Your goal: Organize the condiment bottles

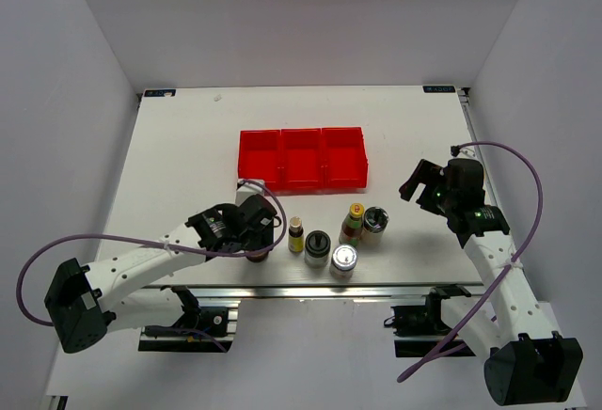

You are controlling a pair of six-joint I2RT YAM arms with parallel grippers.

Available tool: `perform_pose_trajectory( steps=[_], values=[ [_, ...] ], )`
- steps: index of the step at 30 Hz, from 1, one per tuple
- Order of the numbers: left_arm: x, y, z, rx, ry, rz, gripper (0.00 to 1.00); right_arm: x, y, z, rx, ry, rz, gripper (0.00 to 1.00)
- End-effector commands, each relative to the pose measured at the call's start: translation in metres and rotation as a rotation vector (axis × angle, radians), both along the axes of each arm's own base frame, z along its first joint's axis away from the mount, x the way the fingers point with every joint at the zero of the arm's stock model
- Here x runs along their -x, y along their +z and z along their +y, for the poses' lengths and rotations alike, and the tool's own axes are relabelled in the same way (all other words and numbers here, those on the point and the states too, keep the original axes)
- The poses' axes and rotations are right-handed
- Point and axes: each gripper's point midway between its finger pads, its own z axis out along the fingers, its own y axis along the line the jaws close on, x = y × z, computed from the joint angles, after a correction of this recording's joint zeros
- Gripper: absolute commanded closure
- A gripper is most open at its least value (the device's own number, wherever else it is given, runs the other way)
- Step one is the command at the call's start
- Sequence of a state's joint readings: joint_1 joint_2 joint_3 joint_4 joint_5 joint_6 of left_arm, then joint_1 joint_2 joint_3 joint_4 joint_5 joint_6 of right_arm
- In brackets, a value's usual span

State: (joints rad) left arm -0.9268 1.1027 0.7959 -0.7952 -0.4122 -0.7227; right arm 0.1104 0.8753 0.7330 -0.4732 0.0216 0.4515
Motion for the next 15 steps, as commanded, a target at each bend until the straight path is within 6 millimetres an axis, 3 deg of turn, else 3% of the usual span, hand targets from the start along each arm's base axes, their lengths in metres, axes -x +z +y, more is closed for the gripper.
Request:
perform_pose_trajectory(
  steps=[1,6,8,9,11,12,13,15],
  values=[
    [-0.030,0.053,-0.010,0.063,0.051,-0.168,0.48,-0.005,0.012,0.001,0.003,0.015,-0.043,0.11],
    [-0.058,0.092,-0.024,0.082,0.058,-0.296,0.48,-0.006,0.011,0.001,0.002,0.017,-0.040,0.11],
    [-0.072,0.096,-0.024,0.017,0.078,-0.330,0.48,-0.006,0.011,0.001,0.001,0.015,-0.037,0.11],
    [-0.081,0.110,-0.026,0.021,0.097,-0.362,0.47,-0.006,0.010,0.001,0.002,0.016,-0.034,0.11],
    [-0.102,0.114,-0.027,-0.024,0.109,-0.382,0.48,-0.006,0.011,0.005,-0.011,0.034,-0.036,0.11],
    [-0.121,0.117,-0.015,-0.026,0.151,-0.389,0.48,-0.005,0.011,0.007,-0.016,0.044,-0.034,0.11],
    [-0.139,0.130,-0.015,0.003,0.159,-0.426,0.55,-0.006,0.009,0.006,-0.016,0.042,-0.029,0.11],
    [-0.167,0.124,-0.010,0.024,0.175,-0.393,0.58,-0.007,0.008,0.005,-0.010,0.037,-0.031,0.11]
  ],
)
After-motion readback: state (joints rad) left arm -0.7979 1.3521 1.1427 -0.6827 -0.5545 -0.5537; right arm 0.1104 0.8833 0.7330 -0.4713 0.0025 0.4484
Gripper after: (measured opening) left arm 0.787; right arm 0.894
